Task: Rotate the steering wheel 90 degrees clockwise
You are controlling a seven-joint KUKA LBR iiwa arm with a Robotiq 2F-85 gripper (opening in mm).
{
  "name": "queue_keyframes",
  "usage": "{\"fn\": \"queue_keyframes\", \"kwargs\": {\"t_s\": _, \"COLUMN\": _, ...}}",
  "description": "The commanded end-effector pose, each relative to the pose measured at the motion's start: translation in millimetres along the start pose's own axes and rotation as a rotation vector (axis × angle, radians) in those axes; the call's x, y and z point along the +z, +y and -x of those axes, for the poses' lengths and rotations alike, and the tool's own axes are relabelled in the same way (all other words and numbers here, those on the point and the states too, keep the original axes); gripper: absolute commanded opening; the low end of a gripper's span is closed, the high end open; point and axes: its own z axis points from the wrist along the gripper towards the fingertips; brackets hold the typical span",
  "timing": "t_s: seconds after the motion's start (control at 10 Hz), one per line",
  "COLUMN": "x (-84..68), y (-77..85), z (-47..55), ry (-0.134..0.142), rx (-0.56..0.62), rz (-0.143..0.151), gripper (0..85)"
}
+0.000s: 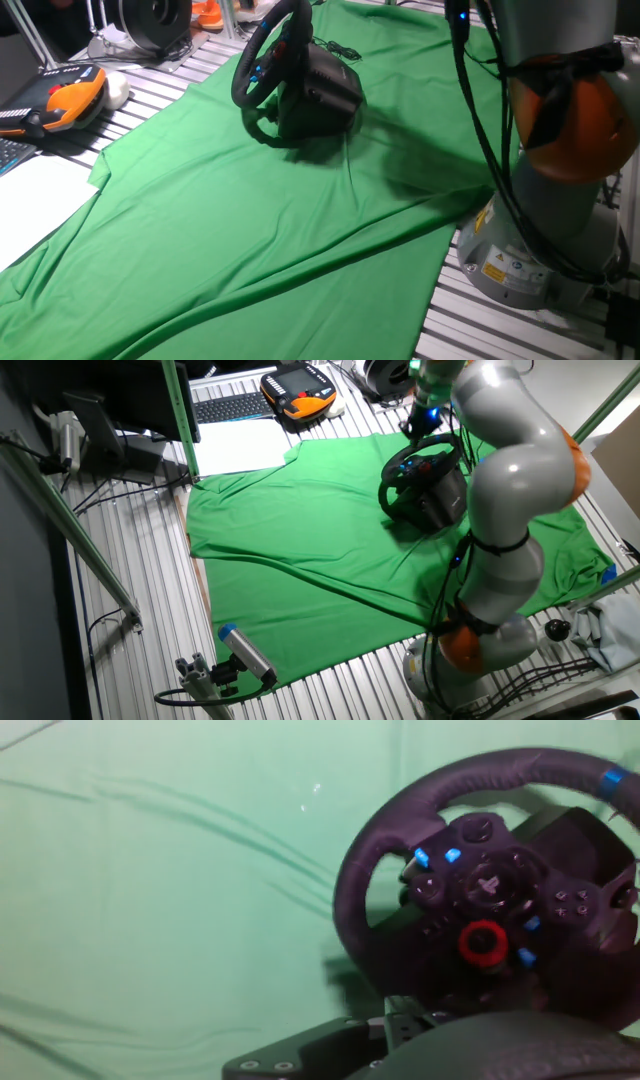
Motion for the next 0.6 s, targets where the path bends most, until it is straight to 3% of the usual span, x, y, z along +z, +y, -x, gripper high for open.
{"fn": "queue_keyframes", "kwargs": {"t_s": 0.0, "x": -10.1, "y": 10.9, "z": 2.7, "ry": 0.000, "rx": 0.015, "rz": 0.002, "gripper": 0.0}}
{"fn": "queue_keyframes", "kwargs": {"t_s": 0.2, "x": -20.9, "y": 28.6, "z": -2.3, "ry": -0.008, "rx": 0.027, "rz": -0.017, "gripper": 0.0}}
{"fn": "queue_keyframes", "kwargs": {"t_s": 0.4, "x": -7.9, "y": 17.2, "z": -6.6, "ry": -0.004, "rx": -0.003, "rz": -0.002, "gripper": 0.0}}
{"fn": "queue_keyframes", "kwargs": {"t_s": 0.5, "x": 4.3, "y": 14.7, "z": -9.0, "ry": -0.032, "rx": -0.007, "rz": -0.007, "gripper": 0.0}}
